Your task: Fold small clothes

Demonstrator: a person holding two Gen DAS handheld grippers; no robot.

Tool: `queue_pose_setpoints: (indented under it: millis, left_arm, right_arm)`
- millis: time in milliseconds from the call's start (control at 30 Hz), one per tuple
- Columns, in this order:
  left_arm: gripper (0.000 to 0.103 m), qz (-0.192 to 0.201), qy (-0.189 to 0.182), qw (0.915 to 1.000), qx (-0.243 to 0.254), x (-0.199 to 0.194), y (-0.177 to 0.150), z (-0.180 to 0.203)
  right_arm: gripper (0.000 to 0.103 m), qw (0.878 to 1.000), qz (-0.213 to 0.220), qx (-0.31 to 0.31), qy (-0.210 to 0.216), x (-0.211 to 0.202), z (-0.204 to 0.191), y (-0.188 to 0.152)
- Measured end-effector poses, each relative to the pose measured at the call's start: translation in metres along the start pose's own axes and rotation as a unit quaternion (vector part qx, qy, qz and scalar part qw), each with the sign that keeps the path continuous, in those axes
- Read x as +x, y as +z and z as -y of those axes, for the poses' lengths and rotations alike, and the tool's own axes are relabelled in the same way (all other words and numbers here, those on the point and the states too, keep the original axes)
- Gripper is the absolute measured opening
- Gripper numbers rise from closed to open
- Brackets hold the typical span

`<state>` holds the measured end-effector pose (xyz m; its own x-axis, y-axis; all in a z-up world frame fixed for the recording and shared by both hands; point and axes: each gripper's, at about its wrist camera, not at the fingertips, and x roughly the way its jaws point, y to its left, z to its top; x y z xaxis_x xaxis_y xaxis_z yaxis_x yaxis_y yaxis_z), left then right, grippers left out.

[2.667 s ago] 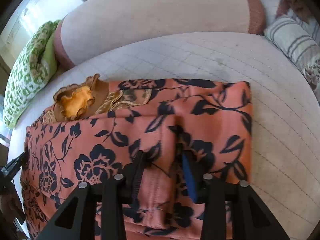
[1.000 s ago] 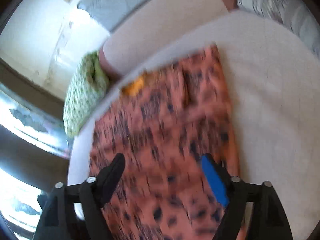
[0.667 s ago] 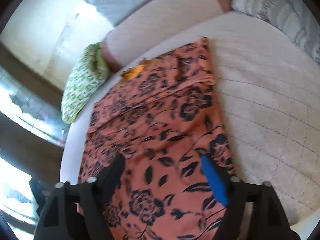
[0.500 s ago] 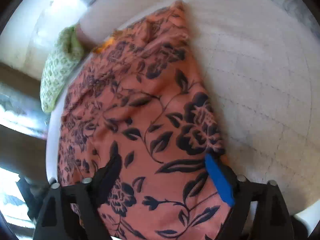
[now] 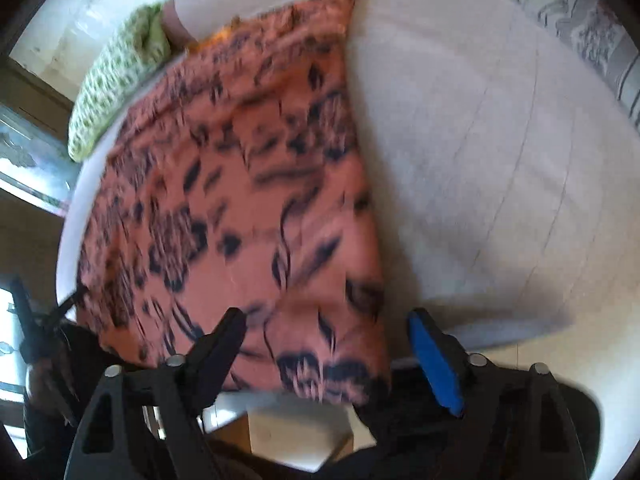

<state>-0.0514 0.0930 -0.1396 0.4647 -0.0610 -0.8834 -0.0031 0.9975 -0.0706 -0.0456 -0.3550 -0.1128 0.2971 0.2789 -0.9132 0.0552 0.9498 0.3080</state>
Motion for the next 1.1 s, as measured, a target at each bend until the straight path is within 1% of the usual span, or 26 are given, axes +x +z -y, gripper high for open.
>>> queue_pose_setpoints:
  millis: [33, 67, 100, 133, 200, 233, 267, 333, 367, 400, 433, 467, 500, 533, 567, 600, 633, 667, 733, 800, 833, 867, 900, 933, 1000, 1100]
  left_arm:
    - [0.071, 0.002, -0.005, 1.0000, 0.001, -0.001, -0.001, 0.001]
    - [0.063, 0.002, -0.004, 1.0000, 0.001, -0.002, -0.002, 0.002]
    - [0.051, 0.002, 0.005, 1.0000, 0.001, -0.001, -0.003, 0.001]
    - [0.045, 0.005, 0.011, 0.9999, -0.002, -0.002, -0.004, -0.001]
    - [0.010, 0.006, -0.001, 0.9999, -0.009, -0.005, -0.003, -0.006]
    - [0.009, 0.004, -0.011, 0.9998, -0.013, -0.006, -0.002, -0.008]
    - [0.009, 0.007, -0.016, 0.9997, -0.018, -0.010, -0.001, -0.009]
    - [0.009, 0.021, -0.023, 0.9994, -0.014, -0.015, 0.002, -0.006]
    - [0.011, 0.021, -0.027, 0.9993, -0.011, -0.015, 0.002, -0.006]
    - [0.027, 0.016, -0.025, 0.9995, -0.012, -0.012, 0.002, -0.006]
    - [0.041, 0.005, -0.021, 0.9997, -0.014, -0.006, 0.002, -0.006]
    - [0.061, -0.006, -0.019, 0.9997, -0.016, -0.001, 0.000, -0.006]
    - [0.061, -0.005, -0.022, 0.9996, -0.015, 0.000, -0.001, -0.006]
    - [0.059, -0.002, -0.020, 0.9998, -0.009, -0.001, -0.002, -0.004]
    - [0.030, -0.002, -0.025, 0.9997, 0.000, -0.001, -0.002, -0.002]
    - [0.007, -0.003, -0.023, 0.9997, 0.008, -0.001, -0.001, 0.000]
    - [0.006, -0.006, -0.041, 0.9991, 0.006, -0.003, 0.002, -0.002]
    - [0.006, -0.004, -0.055, 0.9985, -0.001, -0.006, 0.004, -0.003]
    - [0.006, 0.001, -0.074, 0.9972, -0.011, -0.014, 0.008, -0.006]
    - [0.006, 0.000, -0.091, 0.9955, -0.027, -0.019, 0.012, -0.011]
    - [0.006, -0.011, -0.102, 0.9938, -0.044, -0.017, 0.015, -0.015]
    - [0.006, -0.020, -0.109, 0.9924, -0.053, -0.014, 0.020, -0.018]
    - [0.006, -0.020, -0.113, 0.9921, -0.051, -0.014, 0.027, -0.018]
    - [0.006, -0.012, -0.118, 0.9920, -0.042, -0.018, 0.040, -0.016]
    - [0.006, 0.019, -0.132, 0.9909, -0.023, -0.032, 0.072, -0.012]
    - [0.007, 0.079, -0.155, 0.9846, -0.016, -0.051, 0.147, -0.007]
  right_arm:
    - [0.064, 1.000, 0.001, -0.007, -0.010, -0.001, -0.003, -0.002]
    - [0.052, 1.000, 0.001, -0.007, -0.011, -0.003, -0.003, -0.003]
    - [0.044, 1.000, 0.000, -0.001, -0.009, -0.005, -0.002, -0.002]
    - [0.042, 1.000, -0.002, 0.004, -0.009, -0.005, 0.001, -0.002]
    - [0.038, 1.000, -0.007, 0.012, -0.006, -0.007, 0.007, -0.003]
    - [0.037, 1.000, -0.008, 0.015, 0.001, -0.006, 0.007, -0.002]
    - [0.037, 1.000, -0.009, 0.019, 0.011, -0.001, 0.005, 0.002]
    - [0.038, 0.999, 0.009, 0.026, 0.042, -0.013, 0.002, 0.003]
    - [0.047, 0.998, 0.021, 0.034, 0.045, -0.017, 0.003, 0.004]
    - [0.081, 0.998, 0.026, 0.041, 0.037, -0.016, 0.005, 0.006]
    - [0.093, 0.998, 0.018, 0.047, 0.024, -0.011, 0.007, 0.008]
    - [0.094, 0.999, 0.003, 0.052, 0.015, -0.004, 0.010, 0.009]
    - [0.093, 0.999, -0.003, 0.037, 0.006, 0.001, 0.006, 0.010]
    - [0.088, 0.999, -0.003, 0.032, 0.013, 0.003, 0.003, 0.010]
    - [0.053, 0.999, -0.008, 0.037, 0.032, 0.004, 0.004, 0.009]
    - [0.032, 0.998, -0.018, 0.048, 0.036, 0.006, 0.006, 0.010]
    - [0.022, 0.998, -0.018, 0.050, 0.039, 0.007, 0.008, 0.012]
    - [0.008, 0.995, -0.023, 0.066, 0.074, 0.004, 0.013, 0.013]
    - [0.008, 0.990, -0.012, 0.082, 0.111, -0.002, 0.018, 0.015]
    - [0.008, 0.981, 0.008, 0.101, 0.165, -0.015, 0.022, 0.019]
    - [0.008, 0.977, 0.013, 0.113, 0.178, -0.017, 0.025, 0.022]
    - [0.008, 0.977, 0.011, 0.116, 0.178, -0.016, 0.027, 0.026]
    - [0.008, 0.974, 0.011, 0.125, 0.191, -0.013, 0.029, 0.031]
    - [0.008, 0.971, 0.013, 0.128, 0.204, -0.012, 0.029, 0.042]
    - [0.008, 0.967, 0.026, 0.121, 0.225, -0.013, 0.024, 0.067]
    - [0.008, 0.956, 0.080, 0.101, 0.263, -0.037, 0.011, 0.133]
